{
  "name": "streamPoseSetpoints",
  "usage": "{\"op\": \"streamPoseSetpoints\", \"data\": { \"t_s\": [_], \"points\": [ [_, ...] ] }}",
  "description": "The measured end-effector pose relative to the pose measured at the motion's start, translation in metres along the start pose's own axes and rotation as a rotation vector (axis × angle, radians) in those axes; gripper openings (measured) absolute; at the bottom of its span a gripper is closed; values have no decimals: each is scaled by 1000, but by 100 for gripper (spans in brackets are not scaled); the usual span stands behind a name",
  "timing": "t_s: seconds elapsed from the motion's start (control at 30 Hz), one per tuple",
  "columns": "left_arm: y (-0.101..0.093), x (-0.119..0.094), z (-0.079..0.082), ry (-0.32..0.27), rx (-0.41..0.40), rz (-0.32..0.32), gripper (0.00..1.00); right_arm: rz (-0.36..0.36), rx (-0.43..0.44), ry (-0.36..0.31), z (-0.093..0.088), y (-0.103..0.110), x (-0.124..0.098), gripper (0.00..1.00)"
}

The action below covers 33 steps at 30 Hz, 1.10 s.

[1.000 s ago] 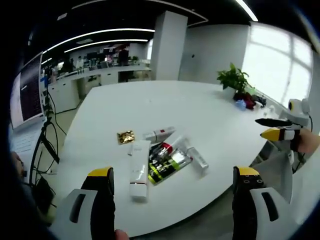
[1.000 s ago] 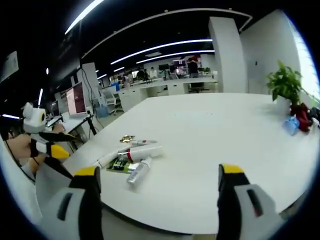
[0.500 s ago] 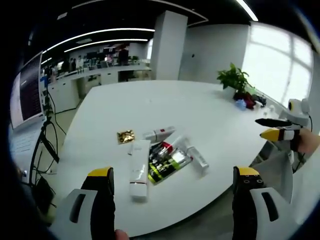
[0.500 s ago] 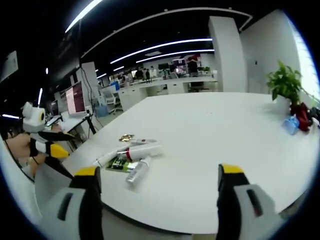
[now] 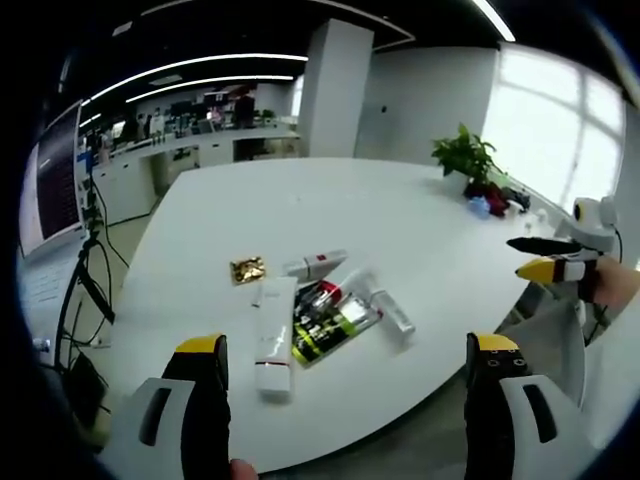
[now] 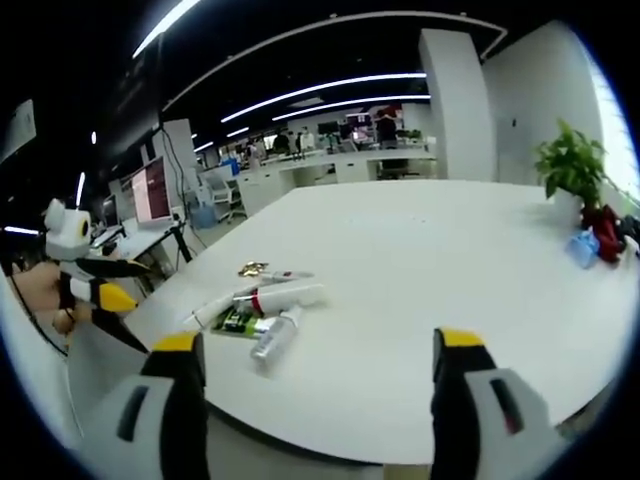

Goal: Arrange the skincare products in the storage area until every visible bottle or jar stands upright without overlapping.

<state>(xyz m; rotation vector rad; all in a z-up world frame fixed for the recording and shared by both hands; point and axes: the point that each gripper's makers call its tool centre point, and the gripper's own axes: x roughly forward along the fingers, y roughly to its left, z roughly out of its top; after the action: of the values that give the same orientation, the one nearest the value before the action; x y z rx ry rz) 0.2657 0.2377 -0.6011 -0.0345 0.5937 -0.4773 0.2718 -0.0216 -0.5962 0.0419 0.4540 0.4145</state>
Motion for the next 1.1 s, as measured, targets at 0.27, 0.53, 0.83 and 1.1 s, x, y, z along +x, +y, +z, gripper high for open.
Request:
{"op": "streamPoseSetpoints", "data": {
  "t_s": [0.27, 0.53, 0.83, 1.1],
  "points": [
    [4, 3, 1, 10, 0, 0, 97, 15, -4, 0, 3, 0, 6, 92],
    [4, 10, 3, 14, 3, -9, 97, 42, -27, 17, 5, -1, 13, 89],
    [5, 13, 2, 16, -3, -14, 97, 69, -67, 32, 16, -7, 26, 87],
    [7, 14, 1, 20, -14, -7, 97, 123, -129, 72, 25, -7, 46, 85]
  ]
}}
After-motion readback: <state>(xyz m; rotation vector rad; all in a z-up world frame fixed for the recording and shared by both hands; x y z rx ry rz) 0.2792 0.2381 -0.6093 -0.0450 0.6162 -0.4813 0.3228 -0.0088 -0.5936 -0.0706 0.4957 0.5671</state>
